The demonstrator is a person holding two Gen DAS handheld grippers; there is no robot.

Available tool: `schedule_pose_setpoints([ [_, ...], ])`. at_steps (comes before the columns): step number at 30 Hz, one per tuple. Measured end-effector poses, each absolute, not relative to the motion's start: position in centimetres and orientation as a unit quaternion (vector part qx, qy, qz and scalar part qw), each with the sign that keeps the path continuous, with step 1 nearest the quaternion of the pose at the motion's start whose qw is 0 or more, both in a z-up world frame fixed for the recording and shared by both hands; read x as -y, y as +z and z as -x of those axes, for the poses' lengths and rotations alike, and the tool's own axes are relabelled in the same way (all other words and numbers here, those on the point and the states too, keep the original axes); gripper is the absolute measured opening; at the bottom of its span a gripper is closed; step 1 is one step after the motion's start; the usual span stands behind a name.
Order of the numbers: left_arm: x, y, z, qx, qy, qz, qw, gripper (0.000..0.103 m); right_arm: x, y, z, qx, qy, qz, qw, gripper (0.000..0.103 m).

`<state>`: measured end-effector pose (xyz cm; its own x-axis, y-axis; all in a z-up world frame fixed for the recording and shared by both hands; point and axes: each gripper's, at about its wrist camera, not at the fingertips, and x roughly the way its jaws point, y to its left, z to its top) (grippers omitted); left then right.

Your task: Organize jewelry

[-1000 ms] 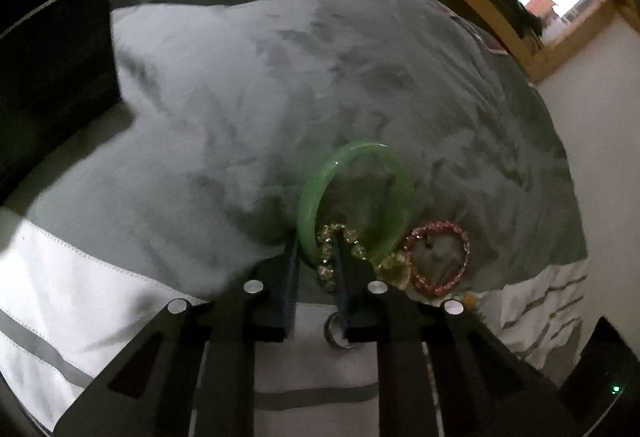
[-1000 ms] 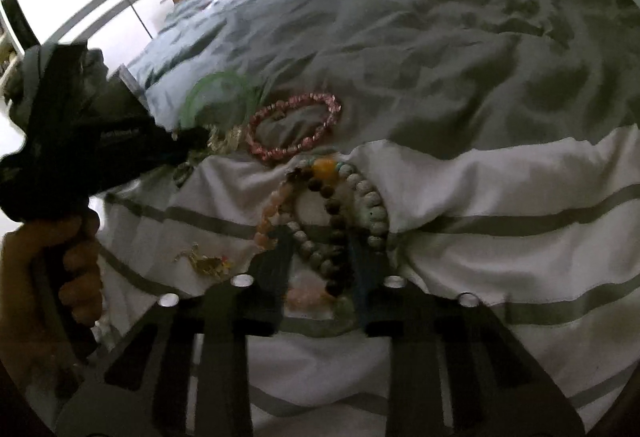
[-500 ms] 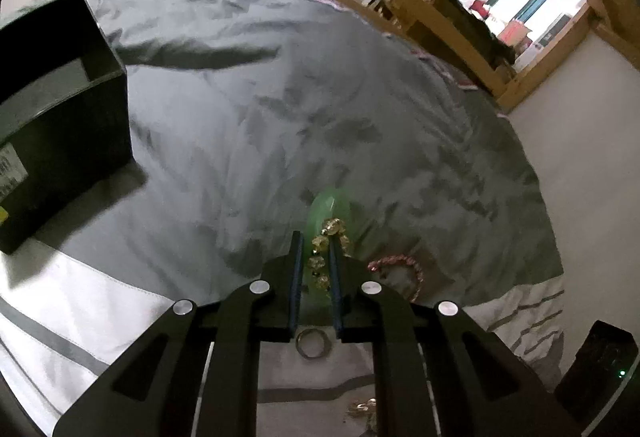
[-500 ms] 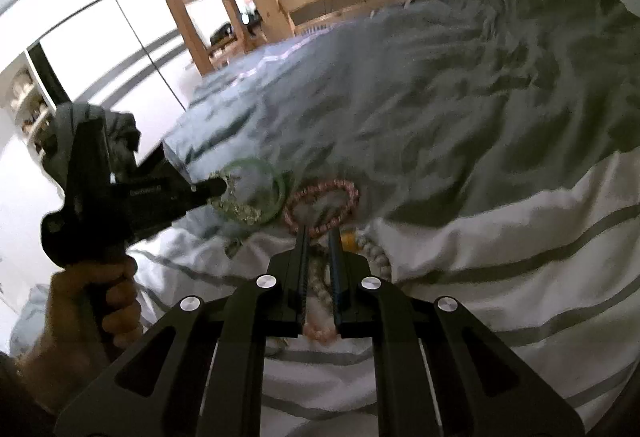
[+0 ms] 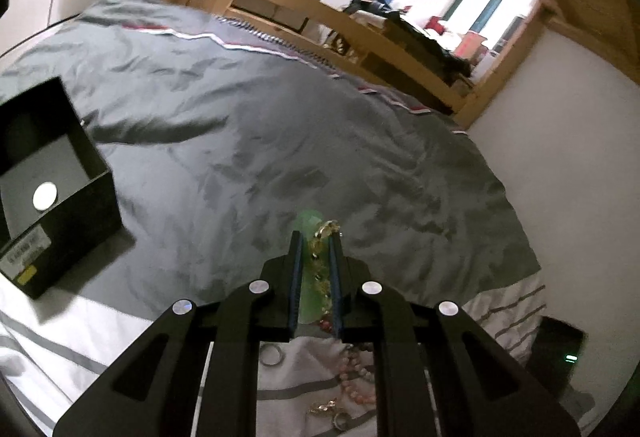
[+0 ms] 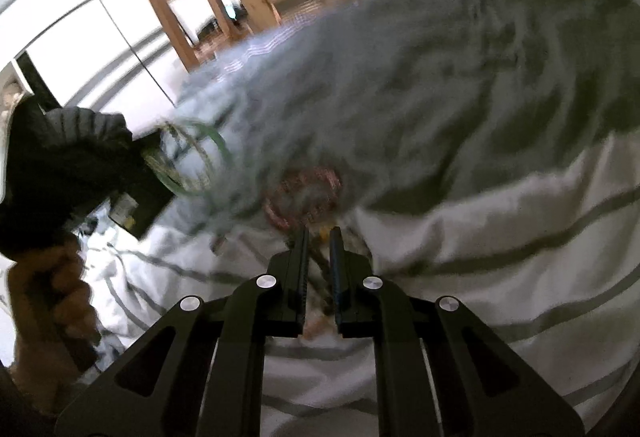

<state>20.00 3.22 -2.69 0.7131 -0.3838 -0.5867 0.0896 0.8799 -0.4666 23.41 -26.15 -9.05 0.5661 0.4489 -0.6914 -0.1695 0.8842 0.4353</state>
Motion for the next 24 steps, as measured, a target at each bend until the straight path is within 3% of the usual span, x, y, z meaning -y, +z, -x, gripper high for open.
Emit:
schedule_pose_setpoints([
  [1, -3.2, -2.6, -20.0, -0.354, -0.133, 0.208, 0.902, 0.011, 26.2, -9.8, -23.7, -0.447, 0.166, -0.16, 0.864, 0.016],
  [2, -3.1, -2.6, -20.0, -0.352, -0.136, 0.209, 0.902, 0.011, 26.1, -10.6, -24.0, -0.468, 0.161, -0.157, 0.855, 0.028],
  [3, -3.1, -2.6, -20.0, -0.352, -0.136, 0.207, 0.903, 0.011, 25.9, -11.3, -24.2, -0.482, 0.164, -0.158, 0.846, 0.053],
  [4, -3.0, -2.5, -20.0, -0.35, -0.135, 0.205, 0.904, 0.011, 25.7, -11.8, -24.3, -0.491, 0.167, -0.159, 0.84, 0.063],
  [5, -2.9, -2.4, -20.0, -0.35, -0.136, 0.202, 0.905, 0.011, 25.5, -12.0, -24.2, -0.49, 0.179, -0.164, 0.837, 0.073],
  [6, -2.9, -2.4, -20.0, -0.35, -0.135, 0.201, 0.905, 0.011, 25.1, -11.9, -24.1, -0.487, 0.186, -0.157, 0.839, 0.074],
  [7, -2.9, -2.5, -20.0, -0.351, -0.136, 0.201, 0.904, 0.011, 24.7, -11.8, -24.0, -0.488, 0.183, -0.143, 0.842, 0.074],
  [8, -2.8, -2.5, -20.0, -0.353, -0.136, 0.202, 0.904, 0.011, 24.1, -11.7, -23.9, -0.489, 0.181, -0.119, 0.845, 0.066],
  [9, -2.8, -2.5, -20.1, -0.354, -0.137, 0.202, 0.903, 0.011, 23.7, -11.9, -23.8, -0.492, 0.178, -0.103, 0.846, 0.05],
  [14, -2.3, -3.5, -20.6, -0.378, -0.131, 0.191, 0.896, 0.011, 23.5, -11.6, -23.7, -0.485, 0.167, -0.075, 0.855, 0.017],
  [15, -2.1, -4.0, -20.8, -0.385, -0.13, 0.188, 0.894, 0.011, 23.5, -11.3, -23.6, -0.479, 0.168, -0.074, 0.859, 0.017],
  [17, -1.6, -5.9, -21.6, -0.413, -0.13, 0.177, 0.884, 0.021, 23.7, -10.8, -23.4, -0.465, 0.172, -0.08, 0.865, 0.016],
  [19, -1.4, -7.8, -22.2, -0.438, -0.112, 0.165, 0.877, 0.047, 24.0, -10.2, -23.3, -0.453, 0.173, -0.084, 0.871, 0.011],
  [24, -2.4, -11.5, -23.1, -0.487, -0.091, 0.187, 0.849, 0.052, 25.1, -9.0, -23.3, -0.427, 0.169, -0.11, 0.881, 0.009],
])
